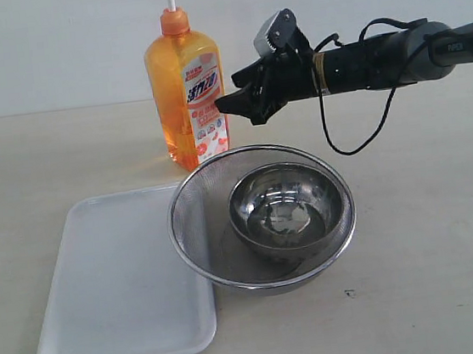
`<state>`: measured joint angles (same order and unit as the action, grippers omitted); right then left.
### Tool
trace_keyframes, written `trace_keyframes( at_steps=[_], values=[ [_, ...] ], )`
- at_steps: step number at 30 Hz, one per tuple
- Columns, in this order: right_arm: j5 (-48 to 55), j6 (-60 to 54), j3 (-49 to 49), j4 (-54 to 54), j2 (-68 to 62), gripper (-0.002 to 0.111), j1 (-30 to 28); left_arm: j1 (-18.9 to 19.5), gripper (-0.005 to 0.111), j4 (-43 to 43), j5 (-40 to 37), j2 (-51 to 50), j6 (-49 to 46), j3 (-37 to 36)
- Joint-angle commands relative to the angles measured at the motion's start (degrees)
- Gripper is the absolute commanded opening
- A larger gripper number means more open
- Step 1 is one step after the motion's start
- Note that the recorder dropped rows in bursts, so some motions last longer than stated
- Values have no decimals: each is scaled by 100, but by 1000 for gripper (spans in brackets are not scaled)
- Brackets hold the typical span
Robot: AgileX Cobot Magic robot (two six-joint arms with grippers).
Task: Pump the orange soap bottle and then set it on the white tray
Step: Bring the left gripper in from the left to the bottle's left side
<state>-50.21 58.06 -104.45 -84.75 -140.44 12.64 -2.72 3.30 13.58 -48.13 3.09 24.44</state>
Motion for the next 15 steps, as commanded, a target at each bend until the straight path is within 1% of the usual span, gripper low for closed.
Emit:
trace_keyframes(
  at_steps=[1, 3, 6, 11, 15],
  values=[
    [-90, 7, -24, -25, 51, 67, -5, -370, 5, -413, 670, -665, 201, 177],
    [-90, 7, -24, -52, 61, 67, -16, -398, 5, -594, 693, -1047, 258, 299],
    [-90, 7, -24, -87, 115, 67, -82, -398, 5, -1158, 772, -1611, 752, 487],
    [-164, 386, -24, -339, 315, 67, -417, -398, 5, -2251, 1403, -2561, 1570, 874],
    [-380, 839, -24, -339, 387, 67, -673, -398, 5, -2393, 1754, -3122, 1839, 1159]
  ],
)
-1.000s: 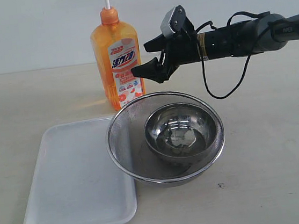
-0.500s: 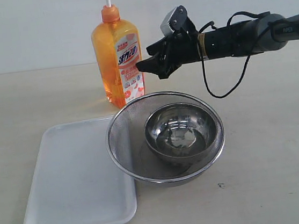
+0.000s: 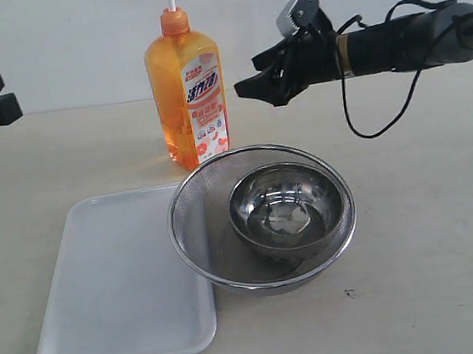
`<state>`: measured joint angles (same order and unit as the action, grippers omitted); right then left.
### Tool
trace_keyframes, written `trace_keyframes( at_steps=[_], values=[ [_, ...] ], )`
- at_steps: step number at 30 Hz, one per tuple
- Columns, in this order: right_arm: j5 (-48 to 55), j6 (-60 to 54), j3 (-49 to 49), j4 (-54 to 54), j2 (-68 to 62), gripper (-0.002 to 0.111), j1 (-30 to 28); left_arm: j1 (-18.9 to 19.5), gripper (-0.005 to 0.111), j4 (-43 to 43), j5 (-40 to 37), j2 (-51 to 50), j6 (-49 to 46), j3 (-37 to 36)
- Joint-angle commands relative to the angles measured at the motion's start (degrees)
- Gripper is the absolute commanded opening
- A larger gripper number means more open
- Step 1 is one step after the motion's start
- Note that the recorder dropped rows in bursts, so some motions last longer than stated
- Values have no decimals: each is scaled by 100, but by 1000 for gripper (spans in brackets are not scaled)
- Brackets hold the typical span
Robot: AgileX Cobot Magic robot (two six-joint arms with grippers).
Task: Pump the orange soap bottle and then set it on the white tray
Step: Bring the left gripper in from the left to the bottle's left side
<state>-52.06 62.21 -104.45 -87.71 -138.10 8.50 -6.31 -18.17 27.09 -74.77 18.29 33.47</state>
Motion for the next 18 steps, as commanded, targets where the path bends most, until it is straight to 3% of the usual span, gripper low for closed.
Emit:
trace_keyframes(
  at_steps=[1, 6, 14, 16, 18],
  values=[
    [-211, 545, -24, -25, 153, 67, -302, -39, 5, -244, 467, -593, 319, 321],
    [-294, 733, -24, -7, 153, 67, -383, -39, 5, -707, 509, -1299, 319, 816],
    [-262, 758, -24, 85, 153, 66, -388, -39, 5, -734, 912, -2058, 399, 1323],
    [-262, 758, -24, 85, 153, 48, -388, -39, 5, -801, 1084, -2173, 547, 1323],
    [-215, 758, -24, 360, 153, 20, -388, -39, 5, -1325, 1358, -2383, 860, 1402]
  ],
)
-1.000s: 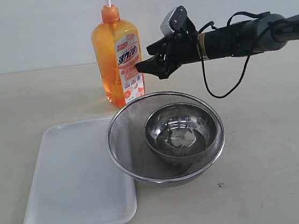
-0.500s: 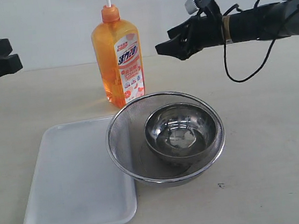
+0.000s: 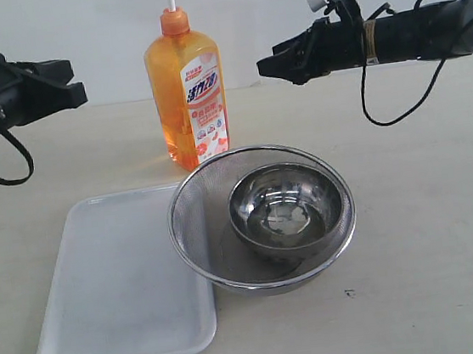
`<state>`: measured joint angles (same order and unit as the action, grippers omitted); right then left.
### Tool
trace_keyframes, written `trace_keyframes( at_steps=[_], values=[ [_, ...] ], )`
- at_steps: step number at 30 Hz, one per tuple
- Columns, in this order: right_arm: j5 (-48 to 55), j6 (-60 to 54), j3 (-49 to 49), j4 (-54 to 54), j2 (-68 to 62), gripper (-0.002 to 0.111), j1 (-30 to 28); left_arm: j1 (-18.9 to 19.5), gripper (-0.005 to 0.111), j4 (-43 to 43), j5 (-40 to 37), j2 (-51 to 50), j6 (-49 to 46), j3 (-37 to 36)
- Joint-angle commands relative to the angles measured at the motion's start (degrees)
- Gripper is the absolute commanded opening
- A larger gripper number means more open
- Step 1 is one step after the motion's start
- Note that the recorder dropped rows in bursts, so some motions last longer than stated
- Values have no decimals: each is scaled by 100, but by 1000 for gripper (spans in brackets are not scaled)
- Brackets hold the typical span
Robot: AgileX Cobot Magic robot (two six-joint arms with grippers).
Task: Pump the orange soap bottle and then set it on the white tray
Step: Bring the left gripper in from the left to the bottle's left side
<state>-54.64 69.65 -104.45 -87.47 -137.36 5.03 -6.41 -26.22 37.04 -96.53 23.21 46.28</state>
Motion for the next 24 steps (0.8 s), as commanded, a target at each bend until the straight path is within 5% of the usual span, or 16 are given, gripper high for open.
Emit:
trace_keyframes(
  at_steps=[1, 4, 10, 24],
  values=[
    [89, 3, -24, 434, 80, 15, -30, -47, 5, -596, 370, -253, 471, 176],
    [503, -78, -24, 722, 80, 0, 94, -169, 5, -626, 359, -483, 591, 381],
    [1141, -914, -35, 660, 80, 0, 591, -365, 5, -746, 360, -931, 625, 778],
    [1576, -727, -369, 446, 80, 0, 878, -426, 5, -794, 357, -1349, 741, 1073]
  ],
)
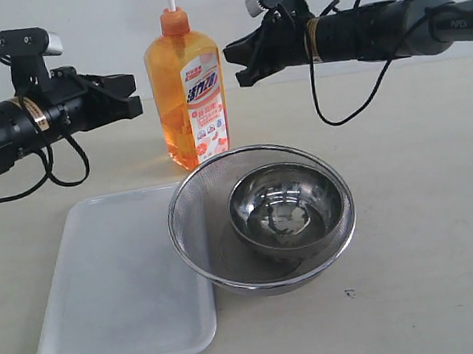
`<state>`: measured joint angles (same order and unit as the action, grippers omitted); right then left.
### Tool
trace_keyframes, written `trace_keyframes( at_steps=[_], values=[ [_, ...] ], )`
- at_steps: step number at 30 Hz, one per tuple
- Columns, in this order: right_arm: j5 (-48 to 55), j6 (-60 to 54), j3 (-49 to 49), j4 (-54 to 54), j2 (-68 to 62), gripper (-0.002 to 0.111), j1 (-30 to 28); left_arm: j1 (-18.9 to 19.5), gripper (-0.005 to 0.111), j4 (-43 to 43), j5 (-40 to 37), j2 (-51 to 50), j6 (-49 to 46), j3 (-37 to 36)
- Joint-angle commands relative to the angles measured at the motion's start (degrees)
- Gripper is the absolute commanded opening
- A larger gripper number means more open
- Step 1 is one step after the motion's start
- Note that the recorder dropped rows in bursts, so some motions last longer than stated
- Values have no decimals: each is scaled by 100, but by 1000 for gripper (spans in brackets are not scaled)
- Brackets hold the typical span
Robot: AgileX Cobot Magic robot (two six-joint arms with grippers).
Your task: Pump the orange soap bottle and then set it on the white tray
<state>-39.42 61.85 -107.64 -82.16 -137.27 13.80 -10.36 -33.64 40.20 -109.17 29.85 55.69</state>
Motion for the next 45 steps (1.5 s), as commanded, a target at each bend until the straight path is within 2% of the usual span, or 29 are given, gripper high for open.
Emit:
trace_keyframes(
  at_steps=[1, 8, 15, 19, 34, 42, 45],
  values=[
    [-8, 53, -50, -140, 70, 0, 0, -30, 5, -89, 41, -125, 107, 169],
    [-401, 213, -50, -344, 70, 0, 0, -30, 5, -630, 41, -435, 654, 582],
    [-672, 427, -50, -696, 70, 0, 0, -30, 5, -668, 48, -609, 785, 854],
    [-777, 439, -50, -764, 70, 0, 0, -57, 5, -1011, 29, -751, 1104, 1071],
    [-1417, 647, -50, -1410, 112, 0, 0, -227, 5, -1262, -326, -844, 1136, 1369],
    [-1426, 726, -50, -1686, 279, 0, 0, -227, 5, -1262, -293, -844, 1136, 1369],
    [-868, 850, -50, -1779, 345, 0, 0, -227, 5, -1193, -686, -844, 1136, 1369]
  ],
)
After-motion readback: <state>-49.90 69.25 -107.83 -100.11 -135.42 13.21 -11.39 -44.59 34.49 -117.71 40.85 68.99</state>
